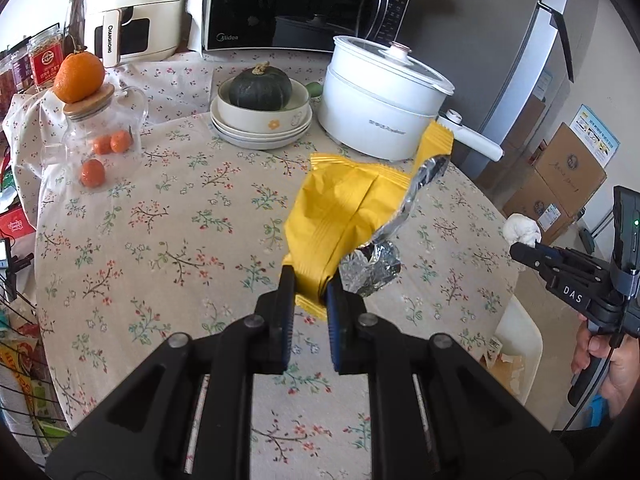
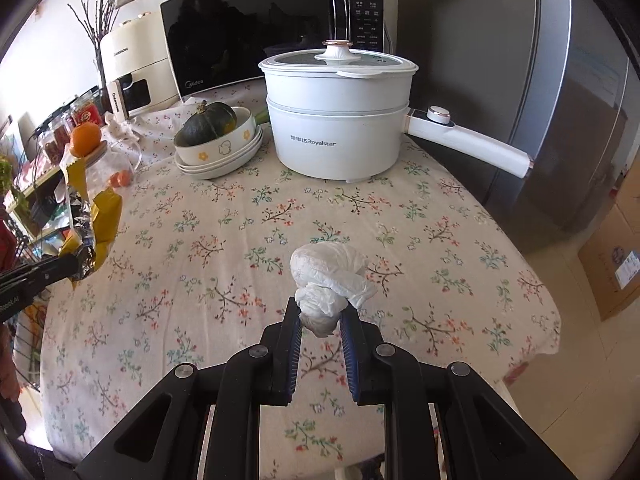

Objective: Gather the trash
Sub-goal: 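Lift the yellow bag and tissue and carry both toward the white bin, then release the yellow bag with the left gripper while the right gripper drops the tissue into the bin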

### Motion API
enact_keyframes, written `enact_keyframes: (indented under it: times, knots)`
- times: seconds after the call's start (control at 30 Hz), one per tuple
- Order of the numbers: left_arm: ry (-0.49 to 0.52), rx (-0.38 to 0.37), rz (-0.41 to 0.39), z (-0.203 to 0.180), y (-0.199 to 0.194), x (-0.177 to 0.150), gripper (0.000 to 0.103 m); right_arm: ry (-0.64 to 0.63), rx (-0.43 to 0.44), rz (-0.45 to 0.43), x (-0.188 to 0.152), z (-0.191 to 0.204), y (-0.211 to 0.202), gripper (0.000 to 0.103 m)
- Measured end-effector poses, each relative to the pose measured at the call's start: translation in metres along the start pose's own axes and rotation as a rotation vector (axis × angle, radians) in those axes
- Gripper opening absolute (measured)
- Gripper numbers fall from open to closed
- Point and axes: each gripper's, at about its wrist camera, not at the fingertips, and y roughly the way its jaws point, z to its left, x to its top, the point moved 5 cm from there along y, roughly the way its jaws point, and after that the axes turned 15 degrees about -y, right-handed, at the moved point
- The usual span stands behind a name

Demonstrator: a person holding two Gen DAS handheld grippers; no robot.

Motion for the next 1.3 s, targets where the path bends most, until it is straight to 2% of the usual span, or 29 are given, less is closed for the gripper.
enact_keyframes:
  times: [0.27, 0.47, 0.7, 0.9, 1.07, 1.3]
  knots:
    - [0.046, -0.032, 0.007, -0.036, -0.019, -0.041, 0.016, 0.003, -0.013, 0.016, -0.036, -0.008, -0.046, 0.02]
    - [0.083, -0.072, 0.044, -0.064, -0.016, -0.066, 0.016, 0.098, -0.015, 0.059, -0.07, -0.036, -0.06, 0.02]
    - [0.16, -0.108, 0.102, -0.103, -0.001, -0.092, 0.016, 0.18, -0.031, 0.091, -0.105, -0.074, -0.074, 0.02]
    - [0.242, -0.15, 0.168, -0.142, 0.015, -0.122, 0.016, 0.209, -0.032, 0.154, -0.14, -0.087, -0.072, 0.02]
    - [0.35, -0.188, 0.213, -0.178, 0.025, -0.151, 0.016, 0.241, -0.047, 0.193, -0.168, -0.105, -0.074, 0.02]
    - [0.416, -0.195, 0.261, -0.201, 0.047, -0.176, 0.016, 0.286, -0.067, 0.222, -0.194, -0.128, -0.08, 0.02]
